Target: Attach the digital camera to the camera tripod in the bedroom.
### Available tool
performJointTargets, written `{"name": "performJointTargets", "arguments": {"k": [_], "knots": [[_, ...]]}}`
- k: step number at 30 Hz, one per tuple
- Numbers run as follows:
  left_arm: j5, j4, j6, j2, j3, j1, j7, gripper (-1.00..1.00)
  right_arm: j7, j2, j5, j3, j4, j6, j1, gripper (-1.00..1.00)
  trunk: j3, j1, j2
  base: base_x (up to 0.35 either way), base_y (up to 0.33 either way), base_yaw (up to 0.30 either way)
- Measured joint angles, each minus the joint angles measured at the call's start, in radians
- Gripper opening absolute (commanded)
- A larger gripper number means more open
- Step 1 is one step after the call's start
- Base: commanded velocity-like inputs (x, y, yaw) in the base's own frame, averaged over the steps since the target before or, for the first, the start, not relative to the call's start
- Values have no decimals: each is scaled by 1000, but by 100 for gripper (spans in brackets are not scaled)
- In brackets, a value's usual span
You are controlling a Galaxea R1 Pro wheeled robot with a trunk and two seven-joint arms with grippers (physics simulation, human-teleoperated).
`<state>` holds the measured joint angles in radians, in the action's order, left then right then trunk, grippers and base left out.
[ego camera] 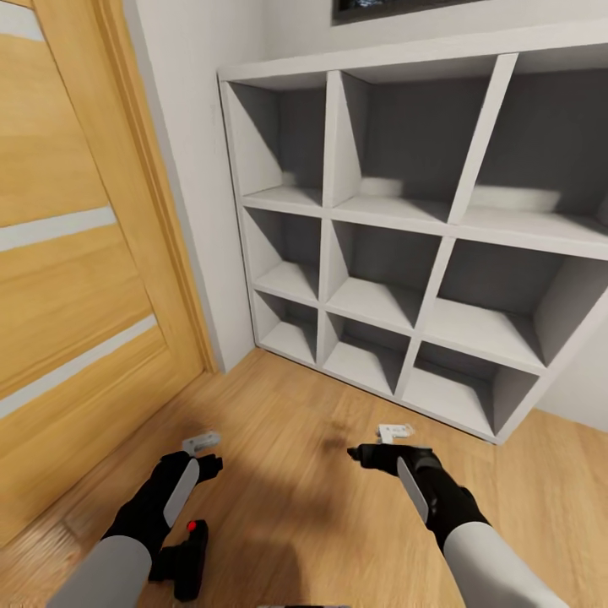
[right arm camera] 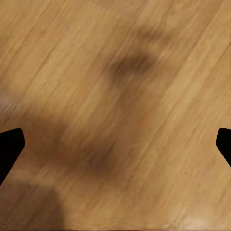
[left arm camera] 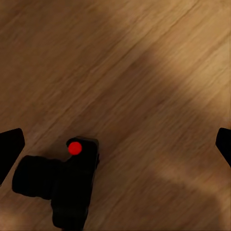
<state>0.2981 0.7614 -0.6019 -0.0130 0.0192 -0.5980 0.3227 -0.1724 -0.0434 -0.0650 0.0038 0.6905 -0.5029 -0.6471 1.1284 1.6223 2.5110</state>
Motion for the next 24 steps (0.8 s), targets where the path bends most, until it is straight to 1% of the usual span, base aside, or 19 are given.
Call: {"name": "performJointTargets", "arguments": {"k": [4, 5, 8, 9, 11, 12, 15, 17, 24], "knots": [[5, 2, 0, 1, 2, 0, -6, 100, -172, 6, 2, -2, 6, -27, 0, 100, 15, 2, 1, 0, 0, 0], [7, 3, 1, 1, 3, 0, -8, 100, -261, 16, 3, -3, 7, -33, 0, 100, 19, 2, 1, 0, 0, 0], [9, 5, 1, 1, 4, 0, -10, 100, -384, 41, 4, -4, 8, -39, 0, 100, 31, 4, 2, 0, 0, 0], [10, 6, 2, 1, 4, 0, -11, 100, -502, 68, 4, -5, 9, -43, 0, 100, 35, 4, 2, 0, 0, 0], [10, 6, 2, 0, 3, 0, -11, 100, -551, 79, 3, -5, 10, -44, 0, 100, 43, 5, 3, 0, 0, 0], [10, 7, 2, 0, 4, 0, -10, 100, -589, 86, 3, -5, 10, -44, 0, 100, 46, 5, 3, 0, 0, 0], [10, 7, 2, 0, 3, 0, -9, 100, -644, 94, 4, -5, 10, -42, 0, 100, 58, 7, 4, 0, 0, 0], [10, 7, 2, 0, 3, 0, -8, 100, -665, 97, 5, -5, 10, -41, 0, 100, 66, 8, 4, 0, 0, 0], [8, 9, 2, 0, 3, 0, -3, 100, -683, 100, 7, -5, 10, -39, 0, 100, 93, 11, 6, 0, 0, 0]]}}
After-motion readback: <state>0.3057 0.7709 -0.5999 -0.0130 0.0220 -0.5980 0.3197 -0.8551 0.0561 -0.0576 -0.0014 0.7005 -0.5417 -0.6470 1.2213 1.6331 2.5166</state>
